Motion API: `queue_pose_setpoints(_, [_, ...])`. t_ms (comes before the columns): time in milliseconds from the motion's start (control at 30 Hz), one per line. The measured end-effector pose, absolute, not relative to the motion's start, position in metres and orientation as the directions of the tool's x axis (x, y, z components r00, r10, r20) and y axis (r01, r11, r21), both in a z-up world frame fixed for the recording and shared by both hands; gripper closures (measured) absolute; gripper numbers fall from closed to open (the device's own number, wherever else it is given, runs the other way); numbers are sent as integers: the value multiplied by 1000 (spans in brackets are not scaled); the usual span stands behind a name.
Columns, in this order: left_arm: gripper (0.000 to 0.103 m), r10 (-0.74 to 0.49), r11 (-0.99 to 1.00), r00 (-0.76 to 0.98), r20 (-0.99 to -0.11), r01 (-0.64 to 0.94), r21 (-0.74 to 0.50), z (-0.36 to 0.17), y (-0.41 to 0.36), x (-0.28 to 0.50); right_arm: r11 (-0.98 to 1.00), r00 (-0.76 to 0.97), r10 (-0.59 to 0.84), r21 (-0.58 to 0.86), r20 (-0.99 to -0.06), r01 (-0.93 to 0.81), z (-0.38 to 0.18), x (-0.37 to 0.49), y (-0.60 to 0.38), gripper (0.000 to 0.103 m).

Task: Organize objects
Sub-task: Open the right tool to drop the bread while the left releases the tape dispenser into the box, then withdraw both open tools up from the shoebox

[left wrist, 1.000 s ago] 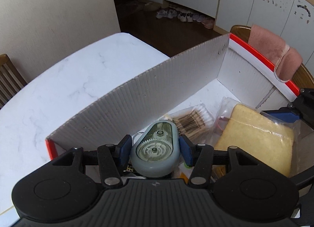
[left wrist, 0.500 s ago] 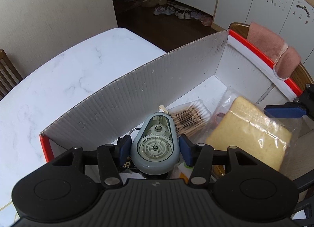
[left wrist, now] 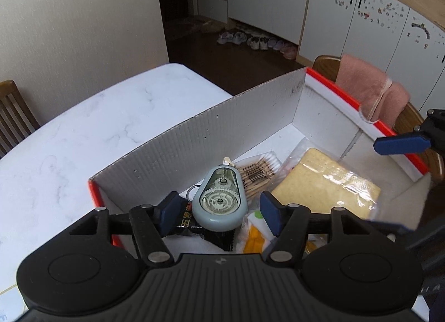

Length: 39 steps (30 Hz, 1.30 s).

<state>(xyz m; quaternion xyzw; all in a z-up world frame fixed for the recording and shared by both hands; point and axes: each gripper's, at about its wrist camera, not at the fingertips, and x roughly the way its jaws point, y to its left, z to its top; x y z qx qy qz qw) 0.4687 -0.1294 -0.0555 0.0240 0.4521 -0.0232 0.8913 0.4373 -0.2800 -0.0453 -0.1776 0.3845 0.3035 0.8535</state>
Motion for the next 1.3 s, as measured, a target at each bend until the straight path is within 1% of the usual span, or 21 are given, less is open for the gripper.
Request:
queue_pose_setpoints(200, [41, -35, 997, 635, -771, 76, 17, -38, -128, 443, 769, 541, 405, -45, -737, -637, -28, 425, -286, 21])
queue_pose_setpoints(533, [41, -67, 995, 724, -686, 99, 7, -6, -127, 397, 792, 573, 448, 8, -686, -610, -7, 396, -295, 21])
queue_pose_setpoints(633, [31, -69, 994, 756, -651, 107, 19, 1, -128, 381, 793, 578, 464, 24, -671, -609, -2, 386, -295, 19])
queue_pose_setpoints(733, [30, -80, 993, 773, -629, 114, 13, 7, -128, 367, 795, 586, 481, 43, -652, -605, 3, 377, -296, 16])
queue_pose_setpoints(833, [25, -94, 994, 779, -620, 109, -14, 10, -123, 355, 794, 587, 506, 76, -632, -603, 9, 368, -298, 12])
queue_pose_setpoints(967, [24, -101, 994, 781, -616, 101, -34, 13, -120, 340, 791, 594, 534, 108, -601, -602, 14, 357, -302, 2])
queue_pose_setpoints(1133, [22, -91, 996, 786, -612, 72, -55, 12, -116, 325, 790, 603, 545, 118, -583, -601, 16, 344, -303, 1])
queue_pose_setpoints(1200, [17, -87, 996, 783, -616, 63, -60, 11, -116, 321, 792, 606, 548, 126, -576, -597, 16, 339, -304, 1])
queue_pose_setpoints(1267, [6, -93, 995, 785, -612, 59, -76, 10, -114, 315, 798, 614, 546, 131, -570, -588, 15, 336, -305, 1])
queue_pose_setpoints(1300, [4, -93, 995, 786, -611, 56, -79, 10, -114, 312, 800, 616, 545, 132, -569, -585, 14, 334, -305, 1])
